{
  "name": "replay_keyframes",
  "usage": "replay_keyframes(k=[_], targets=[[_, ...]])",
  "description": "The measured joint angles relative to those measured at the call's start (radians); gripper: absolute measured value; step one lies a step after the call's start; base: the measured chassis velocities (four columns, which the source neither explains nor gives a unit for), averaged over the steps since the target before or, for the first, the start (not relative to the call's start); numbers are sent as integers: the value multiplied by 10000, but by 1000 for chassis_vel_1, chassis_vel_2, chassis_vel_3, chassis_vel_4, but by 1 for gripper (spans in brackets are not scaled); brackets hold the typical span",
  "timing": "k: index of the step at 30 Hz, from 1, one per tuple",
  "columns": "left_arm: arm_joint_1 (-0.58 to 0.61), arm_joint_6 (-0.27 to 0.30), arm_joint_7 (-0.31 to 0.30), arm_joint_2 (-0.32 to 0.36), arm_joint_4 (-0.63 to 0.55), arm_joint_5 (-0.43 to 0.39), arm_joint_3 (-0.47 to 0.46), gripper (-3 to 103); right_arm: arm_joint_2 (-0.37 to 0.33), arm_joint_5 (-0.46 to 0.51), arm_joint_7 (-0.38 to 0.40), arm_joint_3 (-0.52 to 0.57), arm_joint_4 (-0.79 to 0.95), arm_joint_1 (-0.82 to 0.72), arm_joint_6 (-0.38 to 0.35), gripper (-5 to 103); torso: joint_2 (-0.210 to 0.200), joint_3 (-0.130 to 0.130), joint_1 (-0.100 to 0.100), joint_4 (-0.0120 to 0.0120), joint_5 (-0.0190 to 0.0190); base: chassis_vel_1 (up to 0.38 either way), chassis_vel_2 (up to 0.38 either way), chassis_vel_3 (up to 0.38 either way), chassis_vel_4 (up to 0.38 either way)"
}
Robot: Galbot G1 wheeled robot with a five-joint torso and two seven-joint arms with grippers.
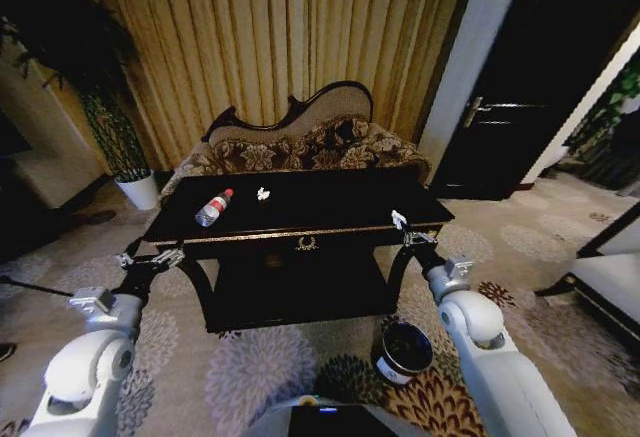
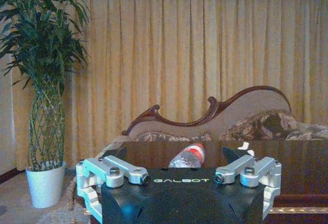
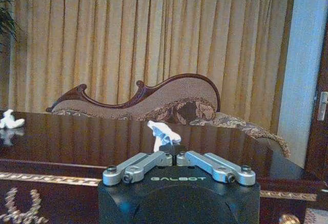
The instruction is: Move to the front of the table and place the trash on the table into the trash bin.
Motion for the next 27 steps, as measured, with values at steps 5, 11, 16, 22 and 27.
replay_keyframes(k=[5,11,16,22,27], targets=[[-9,5,5,-68,-38,-18,51,100,142,-130,-1,-46,-300,-176,-42,0,4,-3,-5,3,-3,72,-62,-66,76],[7,-14,29,-180,30,-95,23,100,277,-455,-1,35,-1658,-759,-62,0,-4,3,7,-5,-1,1,-3,-5,9],[-1,-93,74,-301,35,-134,4,100,378,-1465,-1,42,-4095,-873,223,0,-3,1,4,-1,0,0,0,0,0],[-69,-119,79,-426,30,-325,-65,100,448,-2355,-2,74,-6218,-456,463,0,0,-1,0,-2,0,0,0,0,0],[-23,-251,128,-411,39,-514,-141,100,678,-3093,-1,-10,-7828,197,703,0,-1,0,1,0,0,0,0,0,0]])
